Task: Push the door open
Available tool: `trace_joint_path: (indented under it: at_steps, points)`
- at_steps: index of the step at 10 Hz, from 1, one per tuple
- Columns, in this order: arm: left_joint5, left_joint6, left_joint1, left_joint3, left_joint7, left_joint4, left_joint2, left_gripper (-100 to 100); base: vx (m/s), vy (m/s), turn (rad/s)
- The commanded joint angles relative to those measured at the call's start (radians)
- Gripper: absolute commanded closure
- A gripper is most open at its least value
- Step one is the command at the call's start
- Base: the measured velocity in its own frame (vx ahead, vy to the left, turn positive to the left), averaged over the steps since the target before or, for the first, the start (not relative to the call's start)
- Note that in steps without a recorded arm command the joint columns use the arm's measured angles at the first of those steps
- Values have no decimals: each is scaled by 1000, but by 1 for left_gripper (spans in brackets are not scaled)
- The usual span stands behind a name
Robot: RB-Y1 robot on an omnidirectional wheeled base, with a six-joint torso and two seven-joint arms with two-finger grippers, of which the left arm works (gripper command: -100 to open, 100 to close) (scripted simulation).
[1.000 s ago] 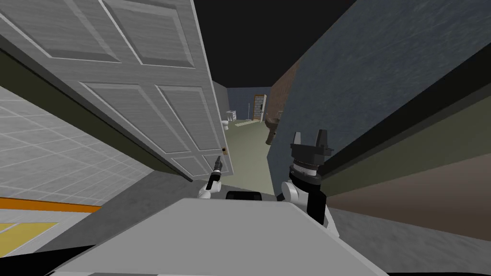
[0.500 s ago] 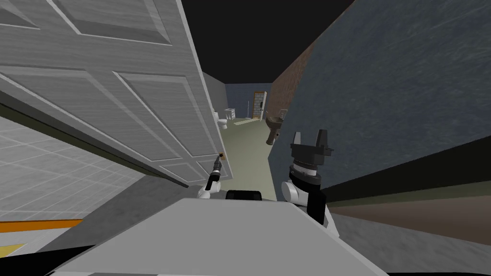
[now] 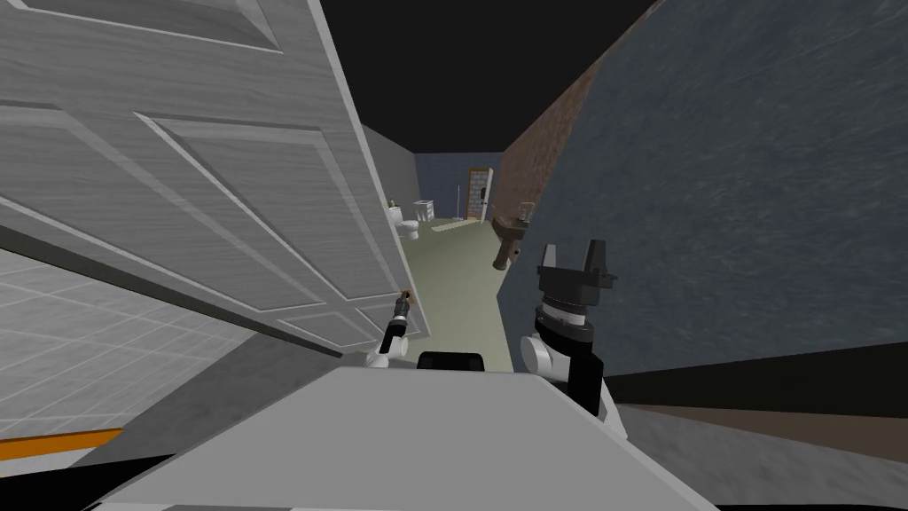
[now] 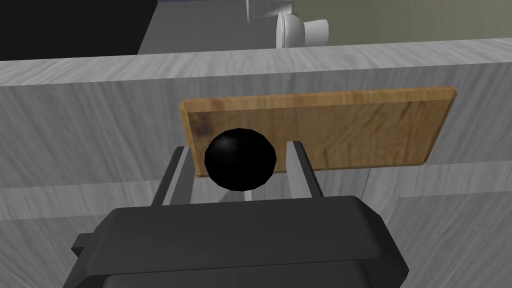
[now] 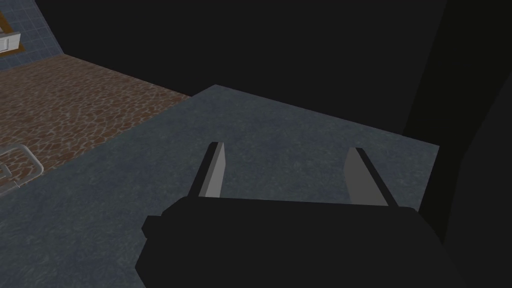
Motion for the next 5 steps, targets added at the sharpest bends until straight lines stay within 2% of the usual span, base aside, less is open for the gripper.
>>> trace_joint_path:
  at_steps: [1,5]
  points:
    - [0,1,0,0,0,0,0,100,-29,-1,-9]
    - [0,1,0,0,0,0,0,100,-9,0,-1]
